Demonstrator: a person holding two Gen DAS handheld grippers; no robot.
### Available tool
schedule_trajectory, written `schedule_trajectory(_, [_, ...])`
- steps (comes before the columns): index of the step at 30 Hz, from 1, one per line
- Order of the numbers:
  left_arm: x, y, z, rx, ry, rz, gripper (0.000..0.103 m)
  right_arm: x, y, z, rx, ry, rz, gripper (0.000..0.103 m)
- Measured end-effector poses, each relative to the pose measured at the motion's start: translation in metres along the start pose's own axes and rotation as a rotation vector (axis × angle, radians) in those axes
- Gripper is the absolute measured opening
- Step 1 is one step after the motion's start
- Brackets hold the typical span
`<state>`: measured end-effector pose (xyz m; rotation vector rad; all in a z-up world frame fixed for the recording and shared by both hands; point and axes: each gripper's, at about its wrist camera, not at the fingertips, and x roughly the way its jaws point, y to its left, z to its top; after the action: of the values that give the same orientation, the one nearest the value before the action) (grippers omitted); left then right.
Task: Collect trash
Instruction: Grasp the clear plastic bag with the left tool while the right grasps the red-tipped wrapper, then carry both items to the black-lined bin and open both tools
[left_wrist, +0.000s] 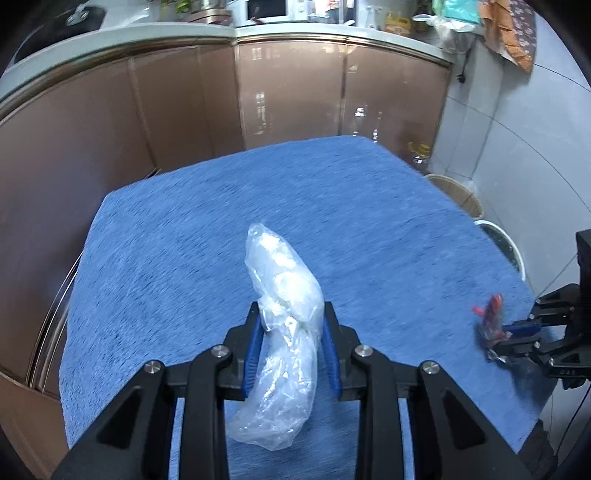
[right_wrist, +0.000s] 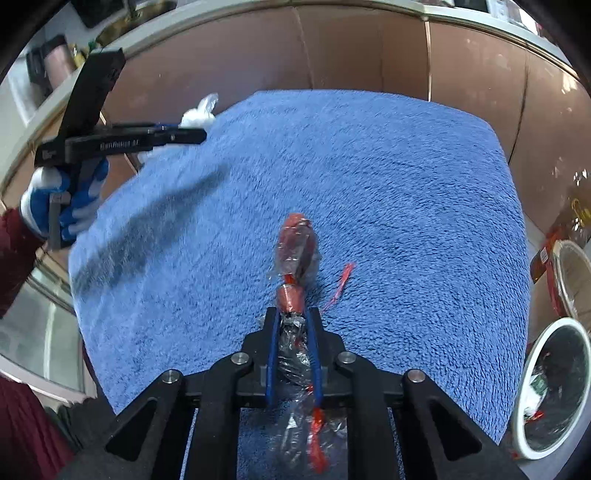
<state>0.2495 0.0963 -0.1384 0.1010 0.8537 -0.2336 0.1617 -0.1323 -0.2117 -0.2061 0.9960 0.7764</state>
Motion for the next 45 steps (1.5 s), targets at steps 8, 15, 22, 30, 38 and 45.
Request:
schedule_trajectory(8, [0.012, -0.088, 0.046, 0.109, -0.021, -0.139, 0.028, -0.074, -0.058, -0.007, 0.191, -0.228, -0.115, 0.012])
schedule_trajectory(15, [0.049, -0.201, 0.090, 0.223, -0.018, -0.322, 0.028, -0.124, -0.138, -0.024, 0.370, -0.305, -0.373, 0.012])
schedule_trajectory(22, [0.095, -0.318, 0.127, 0.309, 0.003, -0.482, 0.028, -0.141, -0.206, -0.051, 0.520, -0.302, -0.557, 0.012])
schedule_trajectory(30, [0.179, -0.405, 0.154, 0.245, 0.135, -0.566, 0.028, -0.128, -0.273, -0.083, 0.616, -0.202, -0.668, 0.014])
schedule_trajectory(38, [0.236, -0.446, 0.157, 0.180, 0.237, -0.559, 0.030, -0.114, -0.306, -0.102, 0.680, -0.123, -0.733, 0.019])
schedule_trajectory(45, [0.248, -0.446, 0.159, 0.129, 0.263, -0.562, 0.031, -0.111, -0.309, -0.109, 0.698, -0.090, -0.789, 0.048])
